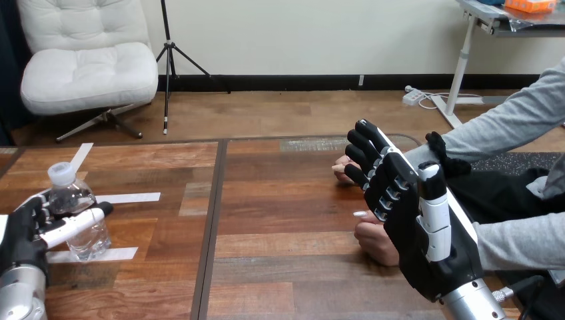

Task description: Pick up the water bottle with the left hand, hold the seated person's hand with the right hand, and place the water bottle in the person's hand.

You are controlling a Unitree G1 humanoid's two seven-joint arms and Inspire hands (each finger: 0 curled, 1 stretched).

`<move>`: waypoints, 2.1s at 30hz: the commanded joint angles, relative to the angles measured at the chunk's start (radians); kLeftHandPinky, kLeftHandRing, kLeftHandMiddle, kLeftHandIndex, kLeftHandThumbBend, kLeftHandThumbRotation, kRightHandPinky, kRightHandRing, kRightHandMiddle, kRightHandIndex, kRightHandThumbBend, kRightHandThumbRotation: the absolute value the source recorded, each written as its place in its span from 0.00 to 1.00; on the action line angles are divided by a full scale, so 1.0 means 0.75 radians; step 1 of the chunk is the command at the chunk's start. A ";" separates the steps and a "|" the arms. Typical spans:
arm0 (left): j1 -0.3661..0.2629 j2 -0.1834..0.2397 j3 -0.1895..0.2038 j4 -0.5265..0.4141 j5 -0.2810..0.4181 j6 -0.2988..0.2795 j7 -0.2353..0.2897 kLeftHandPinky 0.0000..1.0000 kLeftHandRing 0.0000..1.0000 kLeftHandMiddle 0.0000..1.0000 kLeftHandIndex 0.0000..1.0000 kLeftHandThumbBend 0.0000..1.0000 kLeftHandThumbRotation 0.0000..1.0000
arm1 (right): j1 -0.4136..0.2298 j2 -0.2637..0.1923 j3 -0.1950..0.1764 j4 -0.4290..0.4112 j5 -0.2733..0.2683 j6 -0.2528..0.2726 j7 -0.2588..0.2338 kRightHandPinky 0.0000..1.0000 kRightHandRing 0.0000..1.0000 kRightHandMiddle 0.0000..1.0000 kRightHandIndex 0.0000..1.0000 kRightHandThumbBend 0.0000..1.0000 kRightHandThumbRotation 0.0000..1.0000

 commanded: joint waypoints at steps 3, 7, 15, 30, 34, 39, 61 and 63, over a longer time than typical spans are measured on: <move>-0.041 0.026 -0.041 -0.085 0.038 -0.028 0.007 0.65 0.67 0.66 0.66 0.89 0.00 | -0.039 0.001 0.001 -0.060 0.014 -0.008 -0.003 1.00 1.00 0.98 0.96 0.83 1.00; -0.041 0.028 -0.047 -0.090 0.048 -0.026 0.006 0.66 0.66 0.65 0.65 0.89 0.00 | -0.039 0.003 0.001 -0.062 0.018 -0.006 -0.003 1.00 1.00 0.98 0.96 0.83 1.00; -0.045 0.038 -0.060 -0.087 0.059 -0.015 -0.012 0.66 0.66 0.64 0.66 0.87 0.00 | -0.039 0.005 0.000 -0.063 0.017 -0.008 -0.005 1.00 1.00 0.98 0.96 0.83 1.00; -0.033 0.044 -0.068 -0.143 0.053 0.038 -0.071 0.65 0.68 0.68 0.68 0.88 0.00 | -0.037 0.007 0.002 -0.063 0.017 -0.010 -0.006 1.00 1.00 0.98 0.96 0.83 1.00; -0.031 0.043 -0.066 -0.146 0.055 0.039 -0.065 0.65 0.69 0.69 0.68 0.87 0.00 | -0.037 0.008 0.003 -0.063 0.015 -0.011 -0.007 1.00 1.00 0.98 0.96 0.83 1.00; -0.031 0.039 -0.066 -0.145 0.064 0.033 -0.033 0.65 0.67 0.66 0.66 0.82 0.00 | -0.038 0.008 0.002 -0.062 0.018 -0.011 -0.005 1.00 1.00 0.98 0.96 0.82 1.00; -0.031 0.013 -0.057 -0.115 0.070 -0.080 0.086 0.45 0.48 0.50 0.50 0.71 0.00 | -0.038 0.005 0.002 -0.057 0.015 -0.014 0.000 1.00 1.00 0.98 0.96 0.82 1.00; -0.032 0.009 -0.050 -0.114 0.061 -0.082 0.089 0.44 0.47 0.50 0.50 0.71 0.00 | -0.038 0.007 0.002 -0.056 0.012 -0.014 -0.005 1.00 1.00 0.98 0.96 0.82 1.00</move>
